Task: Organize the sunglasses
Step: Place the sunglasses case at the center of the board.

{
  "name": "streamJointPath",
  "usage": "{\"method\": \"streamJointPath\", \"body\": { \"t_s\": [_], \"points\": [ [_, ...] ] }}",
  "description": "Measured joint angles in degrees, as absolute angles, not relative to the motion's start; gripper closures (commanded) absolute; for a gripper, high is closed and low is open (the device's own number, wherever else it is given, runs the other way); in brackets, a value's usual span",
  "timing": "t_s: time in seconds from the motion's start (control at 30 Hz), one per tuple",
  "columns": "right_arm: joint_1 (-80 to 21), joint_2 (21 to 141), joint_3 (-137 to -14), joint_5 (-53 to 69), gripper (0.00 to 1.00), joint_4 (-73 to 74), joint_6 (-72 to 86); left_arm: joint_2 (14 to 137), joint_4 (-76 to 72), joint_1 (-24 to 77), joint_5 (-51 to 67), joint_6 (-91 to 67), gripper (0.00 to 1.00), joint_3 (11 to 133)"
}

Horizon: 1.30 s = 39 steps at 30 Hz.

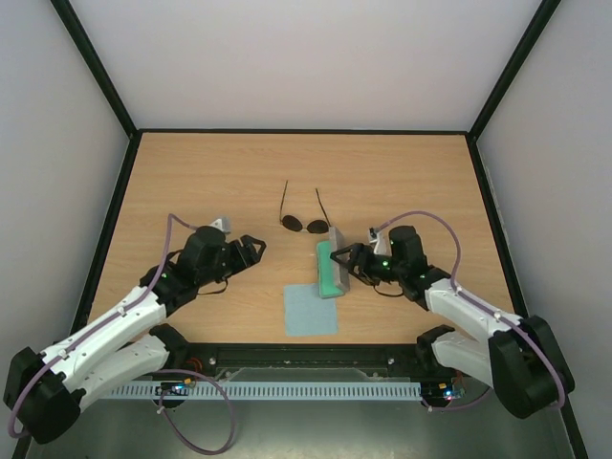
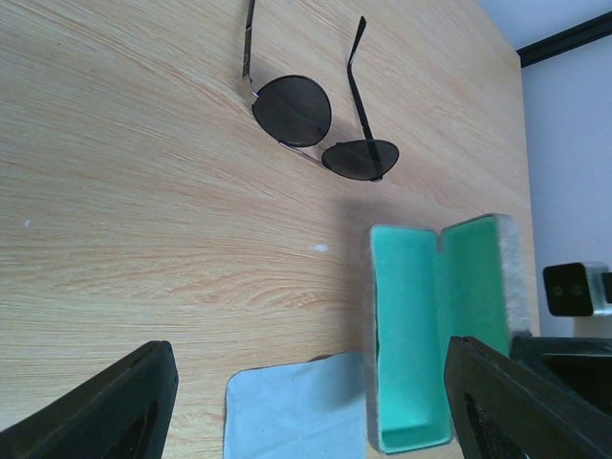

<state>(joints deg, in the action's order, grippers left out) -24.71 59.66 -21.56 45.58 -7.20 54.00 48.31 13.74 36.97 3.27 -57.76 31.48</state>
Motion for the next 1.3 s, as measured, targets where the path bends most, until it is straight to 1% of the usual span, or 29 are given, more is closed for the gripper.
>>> {"method": "streamJointPath", "body": {
  "t_s": [0.07,0.17,0.23,0.3,0.43,0.47,0.7,0.8,0.93,1.07,1.2,1.3],
  "points": [
    [-24.7,61.7,-20.4,46.3,0.38,-9.7,54.8,48.7,14.2,36.9,3.4,-57.5,0.2,31.9],
    [-24.5,65.0,-19.2,46.7,0.31,-12.9,55.7,49.5,15.0,36.9,3.4,-57.0,0.2,32.8],
    [-24.4,66.7,-19.2,46.9,0.25,-14.5,55.8,49.9,15.1,36.8,3.4,-56.8,0.2,33.1],
    [-24.4,68.1,-19.2,46.9,0.16,-15.8,55.7,50.0,15.2,36.8,3.4,-56.6,0.2,33.2],
    [-24.3,69.1,-19.1,47.0,0.07,-16.0,54.1,49.8,15.2,36.8,3.5,-56.5,0.2,33.1],
    [-24.3,69.1,-19.1,47.0,0.06,-15.7,53.4,49.6,15.4,36.8,3.6,-56.5,0.21,33.0],
    [-24.3,67.5,-19.0,45.4,0.06,-11.9,49.9,46.6,15.9,36.8,3.7,-56.5,0.21,32.1],
    [-24.3,67.4,-19.7,43.2,0.06,-7.6,47.9,46.3,15.9,36.8,3.7,-56.4,0.2,32.1],
    [-24.3,67.6,-27.2,37.4,0.08,4.2,42.5,45.6,16.3,36.7,3.5,-55.8,0.2,32.1],
    [-24.3,67.6,-35.7,31.5,0.13,12.2,37.6,44.6,18.9,36.7,2.8,-54.3,0.2,33.3],
    [-24.3,67.7,-38.2,27.2,0.16,16.3,34.8,43.9,19.3,36.7,2.6,-53.5,0.2,33.9],
    [-24.3,68.4,-38.2,24.3,0.16,20.2,33.5,43.8,18.9,36.7,2.9,-53.5,0.19,33.6]
  ]
}}
